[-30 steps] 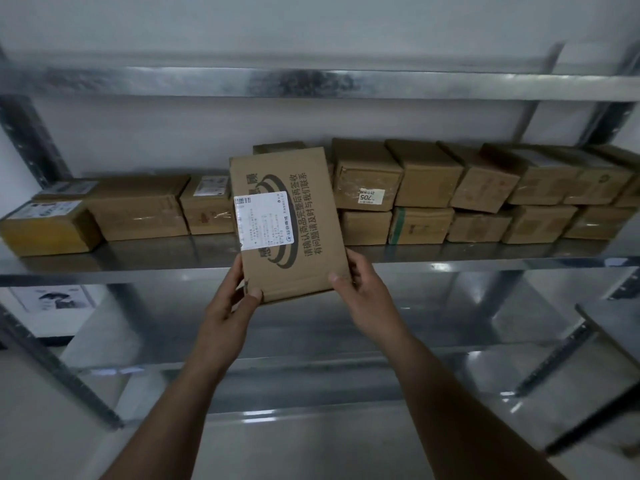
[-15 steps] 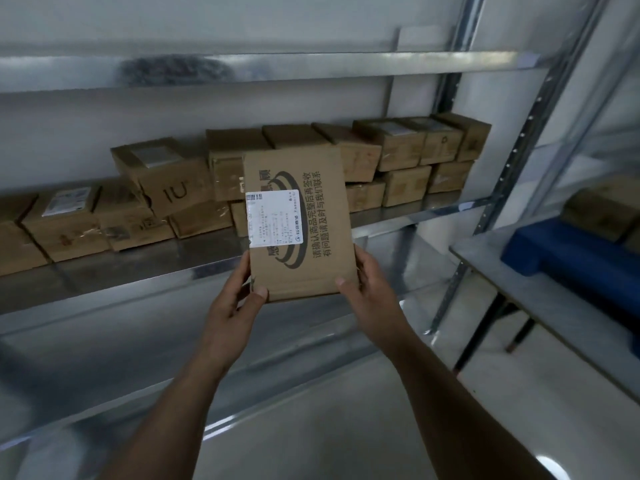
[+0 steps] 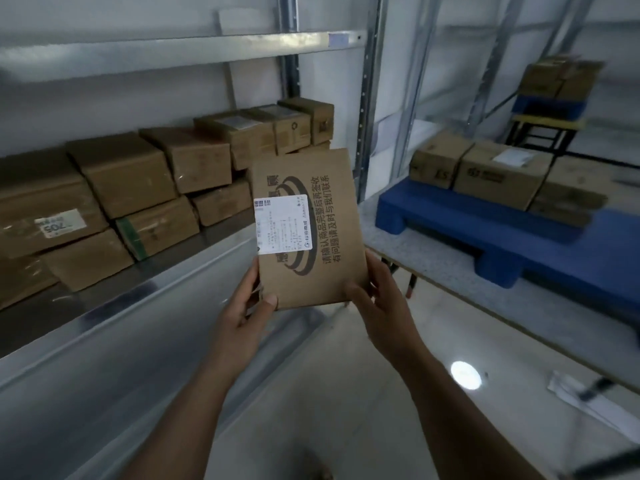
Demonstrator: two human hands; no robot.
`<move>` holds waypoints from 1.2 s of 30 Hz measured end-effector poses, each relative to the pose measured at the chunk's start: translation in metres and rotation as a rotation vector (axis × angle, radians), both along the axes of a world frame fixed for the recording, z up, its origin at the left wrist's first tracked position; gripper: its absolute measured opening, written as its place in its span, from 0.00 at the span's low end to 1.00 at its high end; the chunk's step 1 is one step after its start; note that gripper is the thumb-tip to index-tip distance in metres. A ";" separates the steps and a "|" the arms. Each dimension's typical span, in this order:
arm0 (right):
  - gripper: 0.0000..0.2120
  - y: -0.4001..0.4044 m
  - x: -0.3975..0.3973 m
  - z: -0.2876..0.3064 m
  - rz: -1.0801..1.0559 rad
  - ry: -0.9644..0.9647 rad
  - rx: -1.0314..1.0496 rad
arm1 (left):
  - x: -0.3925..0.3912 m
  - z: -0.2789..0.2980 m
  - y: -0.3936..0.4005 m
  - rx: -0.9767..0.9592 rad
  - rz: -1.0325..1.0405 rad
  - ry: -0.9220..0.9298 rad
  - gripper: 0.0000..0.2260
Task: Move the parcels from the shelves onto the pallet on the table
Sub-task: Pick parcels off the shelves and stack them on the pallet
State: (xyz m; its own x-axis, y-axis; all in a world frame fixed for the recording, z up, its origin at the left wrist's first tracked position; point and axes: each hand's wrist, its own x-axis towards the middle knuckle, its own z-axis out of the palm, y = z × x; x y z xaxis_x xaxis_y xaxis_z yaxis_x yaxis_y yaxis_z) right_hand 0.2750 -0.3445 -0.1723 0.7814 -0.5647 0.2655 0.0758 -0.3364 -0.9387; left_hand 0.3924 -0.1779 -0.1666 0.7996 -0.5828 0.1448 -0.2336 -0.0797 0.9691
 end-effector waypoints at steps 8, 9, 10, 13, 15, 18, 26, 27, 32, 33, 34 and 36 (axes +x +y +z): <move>0.23 -0.102 -0.013 -0.008 -0.233 0.047 -0.007 | 0.019 -0.005 -0.125 0.031 -0.251 0.065 0.24; 0.23 -0.116 -0.013 -0.007 -0.265 0.055 -0.008 | 0.022 -0.004 -0.143 0.040 -0.268 0.058 0.24; 0.23 -0.131 -0.013 -0.006 -0.291 0.058 -0.013 | 0.025 -0.004 -0.161 0.051 -0.287 0.050 0.25; 0.23 -0.172 -0.013 -0.001 -0.374 0.063 -0.012 | 0.035 -0.001 -0.214 0.082 -0.347 0.029 0.24; 0.26 -0.196 -0.013 0.002 -0.428 0.087 -0.013 | 0.042 -0.003 -0.248 0.091 -0.410 0.022 0.26; 0.28 -0.226 -0.017 0.003 -0.522 0.082 -0.004 | 0.048 -0.005 -0.294 0.080 -0.499 0.030 0.29; 0.23 -0.282 -0.043 -0.004 -0.723 0.076 -0.003 | 0.034 -0.008 -0.387 0.063 -0.707 0.064 0.23; 0.23 -0.287 -0.049 -0.004 -0.753 0.077 -0.008 | 0.030 -0.009 -0.397 0.072 -0.737 0.060 0.23; 0.22 -0.311 -0.077 -0.008 -0.856 0.079 -0.014 | 0.007 -0.017 -0.442 0.041 -0.876 0.070 0.27; 0.22 -0.315 -0.084 -0.010 -0.876 0.083 -0.012 | 0.002 -0.019 -0.451 0.043 -0.900 0.071 0.27; 0.22 -0.320 -0.091 -0.013 -0.899 0.092 -0.008 | -0.005 -0.020 -0.459 0.045 -0.928 0.073 0.26; 0.22 -0.332 -0.108 -0.018 -0.944 0.105 0.004 | -0.021 -0.022 -0.476 0.055 -0.978 0.074 0.24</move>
State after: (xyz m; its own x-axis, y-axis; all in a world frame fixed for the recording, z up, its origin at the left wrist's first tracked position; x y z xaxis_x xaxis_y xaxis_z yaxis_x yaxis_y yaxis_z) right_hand 0.1670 -0.6768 -0.1905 0.0215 -0.9760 0.2167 -0.3111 -0.2125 -0.9263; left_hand 0.3709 -0.6543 -0.1883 -0.0336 -0.9972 0.0668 -0.1598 0.0713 0.9846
